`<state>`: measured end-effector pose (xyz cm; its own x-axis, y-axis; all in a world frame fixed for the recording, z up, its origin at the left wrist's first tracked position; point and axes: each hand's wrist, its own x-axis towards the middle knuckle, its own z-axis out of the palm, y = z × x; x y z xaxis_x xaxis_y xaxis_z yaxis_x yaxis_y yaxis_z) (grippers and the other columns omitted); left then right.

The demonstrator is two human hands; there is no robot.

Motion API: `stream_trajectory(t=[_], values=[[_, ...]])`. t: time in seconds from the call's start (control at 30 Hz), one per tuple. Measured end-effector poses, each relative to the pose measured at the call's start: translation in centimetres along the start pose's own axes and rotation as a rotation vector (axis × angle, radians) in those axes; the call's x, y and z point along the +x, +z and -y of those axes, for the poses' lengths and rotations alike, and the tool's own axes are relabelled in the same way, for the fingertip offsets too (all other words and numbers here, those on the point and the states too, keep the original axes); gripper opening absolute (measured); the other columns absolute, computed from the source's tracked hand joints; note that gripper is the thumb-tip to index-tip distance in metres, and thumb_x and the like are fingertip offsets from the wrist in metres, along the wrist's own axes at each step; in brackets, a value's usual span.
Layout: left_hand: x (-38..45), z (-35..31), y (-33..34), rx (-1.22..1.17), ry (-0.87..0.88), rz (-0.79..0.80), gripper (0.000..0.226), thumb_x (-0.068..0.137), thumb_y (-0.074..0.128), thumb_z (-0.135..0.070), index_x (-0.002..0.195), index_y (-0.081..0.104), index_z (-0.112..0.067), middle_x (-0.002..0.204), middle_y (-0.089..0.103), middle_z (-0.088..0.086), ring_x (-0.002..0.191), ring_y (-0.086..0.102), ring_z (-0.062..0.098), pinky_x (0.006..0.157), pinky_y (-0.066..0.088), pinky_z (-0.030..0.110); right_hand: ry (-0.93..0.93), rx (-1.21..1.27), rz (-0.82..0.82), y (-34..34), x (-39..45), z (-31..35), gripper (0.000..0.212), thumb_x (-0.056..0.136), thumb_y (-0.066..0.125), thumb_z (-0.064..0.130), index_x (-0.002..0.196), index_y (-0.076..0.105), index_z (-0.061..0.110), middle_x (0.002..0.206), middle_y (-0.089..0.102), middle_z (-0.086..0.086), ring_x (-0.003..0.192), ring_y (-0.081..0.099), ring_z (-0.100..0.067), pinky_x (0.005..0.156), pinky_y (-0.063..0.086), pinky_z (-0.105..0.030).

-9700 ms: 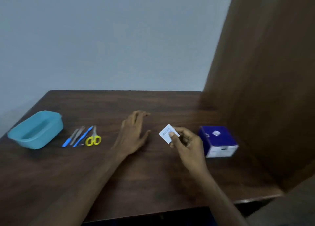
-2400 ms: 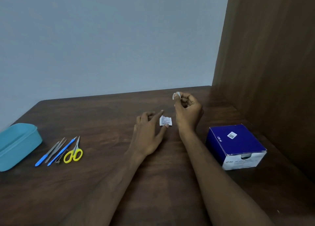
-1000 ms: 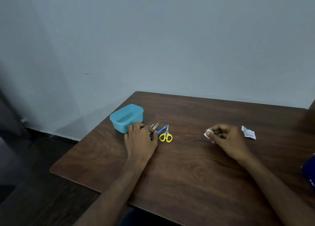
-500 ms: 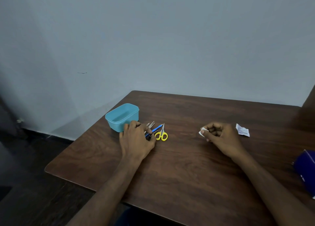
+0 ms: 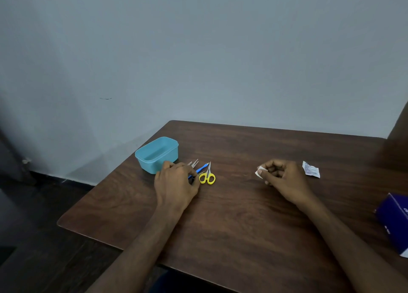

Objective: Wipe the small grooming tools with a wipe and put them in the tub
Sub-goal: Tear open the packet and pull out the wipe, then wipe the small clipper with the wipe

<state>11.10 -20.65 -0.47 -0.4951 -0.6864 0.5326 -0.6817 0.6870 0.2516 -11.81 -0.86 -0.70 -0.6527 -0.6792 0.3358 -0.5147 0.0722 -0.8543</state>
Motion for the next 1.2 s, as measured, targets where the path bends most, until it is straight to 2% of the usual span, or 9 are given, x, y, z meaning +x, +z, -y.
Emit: stream_trajectory(t=[0.17, 0.37, 0.47, 0.57, 0.67, 0.83, 0.9, 1.0, 1.2], values=[[-0.2, -0.3, -0.3, -0.022, -0.022, 0.016, 0.011, 0.084, 0.081, -0.045, 0.090, 0.080, -0.036, 0.071, 0.044, -0.019, 0.096, 0.056, 0.012, 0.059, 0.039, 0.028, 0.015, 0.030, -0.007, 0.0, 0.0, -0.1, 0.006, 0.092, 0.082, 0.018, 0.087, 0.079, 0.019, 0.079, 0.079, 0.002, 0.061, 0.072, -0.011, 0.069, 0.056, -0.029], [0.1, -0.2, -0.2, -0.102, -0.057, 0.012, 0.026, 0.089, 0.074, -0.046, 0.113, 0.067, -0.039, 0.090, 0.069, -0.021, 0.103, 0.053, 0.010, 0.064, 0.040, 0.028, 0.014, 0.055, -0.013, -0.1, 0.0, 0.0, 0.006, 0.093, 0.082, 0.018, 0.087, 0.079, 0.018, 0.082, 0.080, 0.001, 0.062, 0.072, -0.014, 0.067, 0.058, -0.032], [0.1, 0.0, -0.4, -0.205, -0.073, -0.072, 0.027, 0.088, 0.077, -0.042, 0.114, 0.069, -0.041, 0.092, 0.069, -0.025, 0.101, 0.049, 0.007, 0.062, 0.042, 0.027, 0.023, 0.080, -0.025, -0.1, 0.2, -0.1, 0.007, 0.092, 0.082, 0.019, 0.087, 0.079, 0.016, 0.083, 0.080, -0.001, 0.062, 0.071, -0.014, 0.064, 0.058, -0.031], [-0.1, -0.1, -0.6, -0.293, 0.012, -0.136, 0.028, 0.087, 0.081, -0.035, 0.112, 0.072, -0.039, 0.092, 0.070, -0.028, 0.097, 0.053, 0.008, 0.062, 0.051, 0.030, 0.042, 0.118, -0.031, -0.2, 0.3, -0.3, 0.006, 0.092, 0.082, 0.018, 0.089, 0.079, 0.014, 0.082, 0.079, -0.002, 0.061, 0.070, -0.012, 0.062, 0.058, -0.028], [0.2, -1.1, 0.0, -0.463, 0.089, -0.171, 0.028, 0.085, 0.085, -0.024, 0.110, 0.075, -0.033, 0.096, 0.075, -0.022, 0.092, 0.067, 0.007, 0.075, 0.058, 0.033, 0.063, 0.163, -0.065, -0.6, 0.6, -0.8, 0.004, 0.092, 0.082, 0.014, 0.091, 0.079, 0.012, 0.080, 0.078, -0.002, 0.060, 0.068, -0.010, 0.062, 0.058, -0.028], [1.2, -6.7, 2.1, -0.640, 0.412, -0.090, 0.027, 0.089, 0.080, -0.003, 0.112, 0.077, -0.015, 0.100, 0.073, -0.006, 0.088, 0.069, 0.004, 0.079, 0.056, 0.013, 0.108, 0.231, -0.131, -0.7, 1.2, -1.4, 0.004, 0.093, 0.080, 0.013, 0.091, 0.078, 0.010, 0.084, 0.080, -0.010, 0.061, 0.069, -0.013, 0.061, 0.057, -0.029], [1.9, -9.1, 3.8, -0.606, 0.554, -0.014, 0.024, 0.094, 0.074, -0.006, 0.117, 0.076, -0.013, 0.103, 0.070, 0.000, 0.088, 0.067, 0.007, 0.080, 0.058, 0.022, 0.136, 0.268, -0.151, -0.5, 1.4, -1.7, 0.003, 0.095, 0.078, 0.012, 0.094, 0.076, 0.010, 0.084, 0.080, -0.007, 0.061, 0.071, -0.014, 0.062, 0.058, -0.030], [3.2, -12.0, 6.8, -0.513, 0.702, 0.084, 0.028, 0.099, 0.060, -0.014, 0.121, 0.076, -0.010, 0.099, 0.066, 0.010, 0.086, 0.068, 0.029, 0.074, 0.058, 0.038, 0.150, 0.295, -0.193, -0.7, 1.8, -2.3, 0.002, 0.098, 0.072, 0.006, 0.097, 0.073, 0.008, 0.075, 0.077, -0.005, 0.061, 0.072, -0.015, 0.061, 0.059, -0.029], [4.5, -12.3, 9.1, -0.547, 0.668, 0.102, 0.025, 0.093, 0.069, -0.002, 0.113, 0.079, -0.014, 0.099, 0.066, 0.004, 0.087, 0.066, 0.021, 0.074, 0.036, 0.017, 0.187, 0.289, -0.205, -1.2, 2.6, -3.2, 0.005, 0.100, 0.068, 0.004, 0.101, 0.073, 0.002, 0.084, 0.076, -0.005, 0.067, 0.074, -0.011, 0.065, 0.061, -0.026]])
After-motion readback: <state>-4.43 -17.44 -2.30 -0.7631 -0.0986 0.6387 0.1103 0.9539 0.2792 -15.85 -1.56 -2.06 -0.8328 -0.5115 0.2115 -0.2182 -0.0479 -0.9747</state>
